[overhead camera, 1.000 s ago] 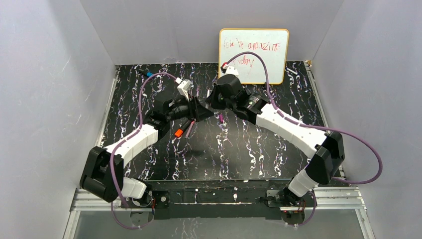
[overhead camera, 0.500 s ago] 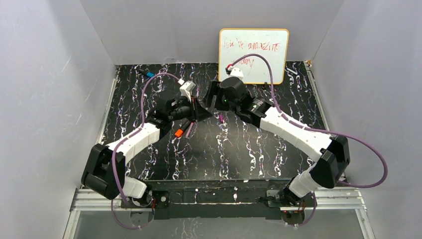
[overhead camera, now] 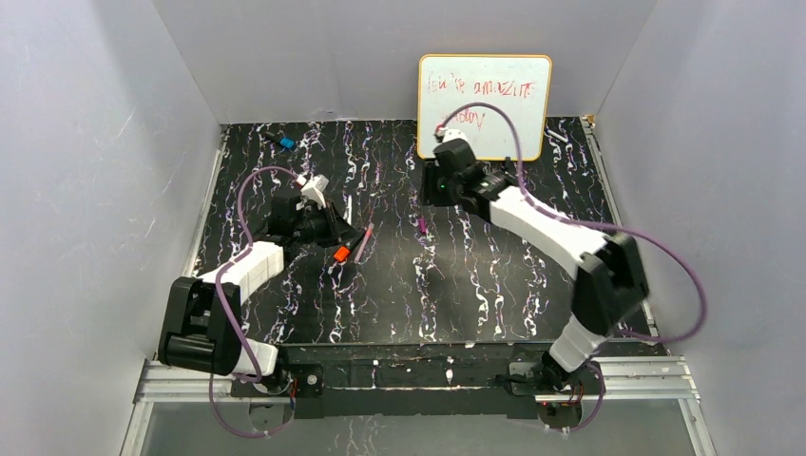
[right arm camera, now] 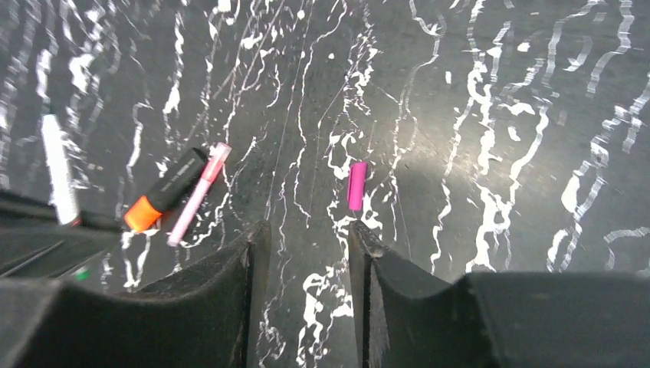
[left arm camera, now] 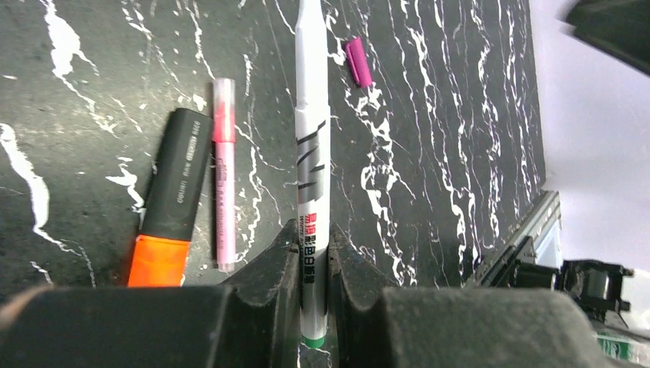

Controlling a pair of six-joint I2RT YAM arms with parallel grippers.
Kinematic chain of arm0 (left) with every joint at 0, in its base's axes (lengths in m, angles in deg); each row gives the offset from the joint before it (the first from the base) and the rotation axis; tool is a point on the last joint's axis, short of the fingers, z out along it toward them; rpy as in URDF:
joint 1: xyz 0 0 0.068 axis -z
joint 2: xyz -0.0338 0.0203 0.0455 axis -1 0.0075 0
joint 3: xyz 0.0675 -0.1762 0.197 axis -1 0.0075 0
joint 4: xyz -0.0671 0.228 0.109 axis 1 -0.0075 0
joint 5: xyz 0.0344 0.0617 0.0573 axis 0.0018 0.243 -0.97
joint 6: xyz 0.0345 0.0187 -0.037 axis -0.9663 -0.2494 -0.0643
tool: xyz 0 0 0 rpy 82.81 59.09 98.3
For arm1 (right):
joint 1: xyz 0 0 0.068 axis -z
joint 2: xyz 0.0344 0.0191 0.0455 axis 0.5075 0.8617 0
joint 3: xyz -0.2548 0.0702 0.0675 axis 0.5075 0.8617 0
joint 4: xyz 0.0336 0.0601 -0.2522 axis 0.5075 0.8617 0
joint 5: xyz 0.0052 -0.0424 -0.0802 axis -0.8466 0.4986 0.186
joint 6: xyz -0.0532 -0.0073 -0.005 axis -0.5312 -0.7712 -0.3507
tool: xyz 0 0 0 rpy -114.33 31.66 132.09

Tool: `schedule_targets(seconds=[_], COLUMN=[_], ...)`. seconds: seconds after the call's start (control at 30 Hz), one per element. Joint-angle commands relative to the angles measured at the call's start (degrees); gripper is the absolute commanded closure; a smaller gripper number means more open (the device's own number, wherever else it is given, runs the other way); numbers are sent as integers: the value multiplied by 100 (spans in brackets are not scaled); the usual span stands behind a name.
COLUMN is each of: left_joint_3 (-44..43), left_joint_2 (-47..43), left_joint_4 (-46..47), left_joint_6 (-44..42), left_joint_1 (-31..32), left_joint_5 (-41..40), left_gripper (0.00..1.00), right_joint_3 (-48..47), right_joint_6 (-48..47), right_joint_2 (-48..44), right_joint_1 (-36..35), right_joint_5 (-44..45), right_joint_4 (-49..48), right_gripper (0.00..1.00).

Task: Insert the pens into the pen caps

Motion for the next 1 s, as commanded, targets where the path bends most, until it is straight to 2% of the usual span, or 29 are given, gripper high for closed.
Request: schedule_targets(seconds=[0.0, 0.17, 0.4, 0.97], left_joint_3=[-160, -196, -50, -133], left_joint_2=[-134, -298, -449, -476], left_joint_4=[-381, -634, -441, -404], left_joint_6=[-372, -667, -561, -425], left_joint_1=[14, 15, 16, 14], left_joint_5=[587, 640, 756, 977], left_gripper=[100, 100, 100, 100], right_joint_3=[-894, -1309, -1692, -1459], right_joint_6=[-1131, -1309, -1375, -1355], right_joint_2=[1168, 1978, 2772, 3131], right_joint_1=[39, 50, 46, 134], right_joint_5=[-829, -726, -504, -440], right_joint_4=[614, 712, 983, 511], right_gripper=[53, 56, 59, 61])
